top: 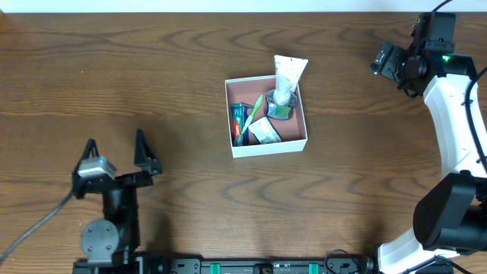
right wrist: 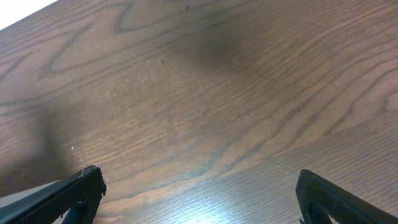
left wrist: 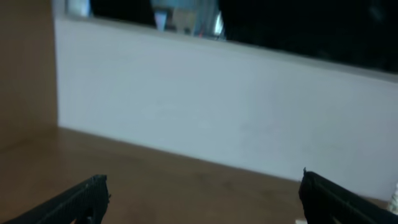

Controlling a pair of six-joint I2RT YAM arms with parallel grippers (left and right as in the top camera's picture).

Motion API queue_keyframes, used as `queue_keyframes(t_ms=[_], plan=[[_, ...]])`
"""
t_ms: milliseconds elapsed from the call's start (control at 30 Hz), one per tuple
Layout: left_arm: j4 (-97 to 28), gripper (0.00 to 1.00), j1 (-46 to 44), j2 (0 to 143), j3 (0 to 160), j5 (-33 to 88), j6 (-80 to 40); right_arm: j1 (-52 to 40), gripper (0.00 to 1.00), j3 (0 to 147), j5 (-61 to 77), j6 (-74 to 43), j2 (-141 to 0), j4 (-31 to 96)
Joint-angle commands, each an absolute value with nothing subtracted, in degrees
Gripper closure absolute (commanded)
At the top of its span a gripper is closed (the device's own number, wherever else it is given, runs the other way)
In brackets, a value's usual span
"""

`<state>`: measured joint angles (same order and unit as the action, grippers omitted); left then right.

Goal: Pack container

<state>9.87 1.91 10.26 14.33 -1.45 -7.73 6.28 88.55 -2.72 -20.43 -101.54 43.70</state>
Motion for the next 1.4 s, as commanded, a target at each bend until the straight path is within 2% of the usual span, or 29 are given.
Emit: queue_keyframes(t_ms=[0,633,900,1233,1367], plan=[[14.87,0.02,3.01,6.61,9.04,1.45,-7.77,5.98,0.01,89.01,-2.74,-21.19,-101.38,43.72],[13.34,0.02,3.46,0.08,0.16,4.16,-8.47,6.00,0.01,89.01,-2.74,-21.19,-101.38,43.75],[8.86,0.02,3.20,0.10,0.23,4.23,-8.82,6.00,0.01,89.01,-2.74,-21.19,-101.38,43.72],[-3.51,0.02,3.20,0.10,0.23,4.10,-8.84,5.98,0.01,89.01,-2.74,-21.19,-101.38,43.72],[-3.86,0.02,3.20,0.10,0.23,4.08,-8.82,6.00,0.01,89.01,-2.74,-21.19,-101.38,43.75]])
